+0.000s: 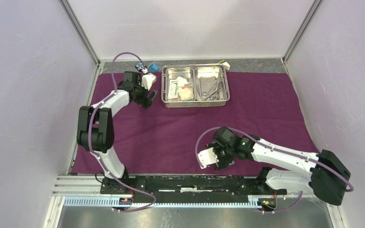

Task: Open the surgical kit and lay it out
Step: Smooth out the surgical kit at the center of the board.

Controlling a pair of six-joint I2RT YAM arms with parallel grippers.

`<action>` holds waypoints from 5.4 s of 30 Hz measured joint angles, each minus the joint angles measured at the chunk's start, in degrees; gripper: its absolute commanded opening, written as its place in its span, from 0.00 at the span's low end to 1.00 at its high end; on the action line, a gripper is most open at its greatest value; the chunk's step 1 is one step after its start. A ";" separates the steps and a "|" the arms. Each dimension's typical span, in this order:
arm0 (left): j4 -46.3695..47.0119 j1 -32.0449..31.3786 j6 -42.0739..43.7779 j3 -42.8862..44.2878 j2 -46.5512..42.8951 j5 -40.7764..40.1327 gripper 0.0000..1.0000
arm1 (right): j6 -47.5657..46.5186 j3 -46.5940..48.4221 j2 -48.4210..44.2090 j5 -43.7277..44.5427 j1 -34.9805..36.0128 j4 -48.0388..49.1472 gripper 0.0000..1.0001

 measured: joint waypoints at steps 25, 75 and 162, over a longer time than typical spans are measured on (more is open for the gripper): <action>-0.42 1.68 -4.81 13.62 14.10 -2.95 0.96 | 12.79 19.17 31.71 -6.12 13.62 23.45 0.71; -3.21 3.06 -0.96 17.33 12.20 -8.83 1.00 | 16.13 25.11 32.48 -12.70 1.31 23.45 0.69; -7.23 24.24 5.20 3.65 2.34 6.01 0.95 | 2.29 14.51 20.70 -17.14 -64.26 12.98 0.70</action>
